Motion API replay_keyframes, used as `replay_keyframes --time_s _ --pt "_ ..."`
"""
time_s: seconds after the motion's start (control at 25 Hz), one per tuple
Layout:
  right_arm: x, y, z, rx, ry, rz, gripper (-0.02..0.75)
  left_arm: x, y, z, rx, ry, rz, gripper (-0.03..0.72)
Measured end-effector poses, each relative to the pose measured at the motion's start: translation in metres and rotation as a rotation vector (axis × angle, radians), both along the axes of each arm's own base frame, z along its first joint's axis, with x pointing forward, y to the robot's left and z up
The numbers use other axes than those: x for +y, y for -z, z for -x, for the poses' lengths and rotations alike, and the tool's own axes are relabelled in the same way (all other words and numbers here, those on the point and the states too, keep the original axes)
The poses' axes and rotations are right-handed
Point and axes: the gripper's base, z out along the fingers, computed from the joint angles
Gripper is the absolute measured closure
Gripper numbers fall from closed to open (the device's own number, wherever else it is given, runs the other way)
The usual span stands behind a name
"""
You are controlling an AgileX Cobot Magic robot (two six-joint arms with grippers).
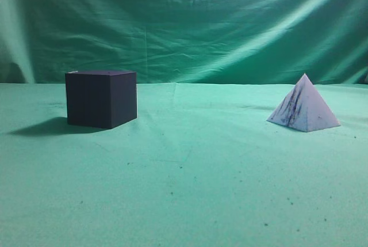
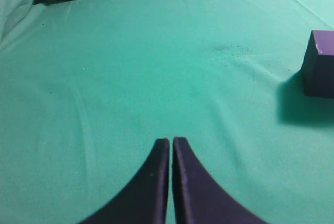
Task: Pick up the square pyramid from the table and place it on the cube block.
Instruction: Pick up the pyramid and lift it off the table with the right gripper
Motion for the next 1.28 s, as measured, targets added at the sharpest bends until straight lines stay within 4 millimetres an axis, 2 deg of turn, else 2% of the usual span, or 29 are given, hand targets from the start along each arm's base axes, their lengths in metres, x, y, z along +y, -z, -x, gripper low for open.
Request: replay_keyframes --time_s 0.88,1.2,1.28 --pt "0.000 -0.002 -0.001 -0.029 -0.003 0.022 0.738 0.000 0.000 0.000 0.000 0.000 0.000 0.688" --pt "0.007 -0.048 -0.002 -0.544 -0.075 -0.017 0.738 0.000 0.000 0.000 0.000 0.000 0.000 0.688" --pt "0.008 -0.056 0.000 -0.620 -0.085 -0.014 0.738 0.000 0.000 0.000 0.000 0.000 0.000 0.688"
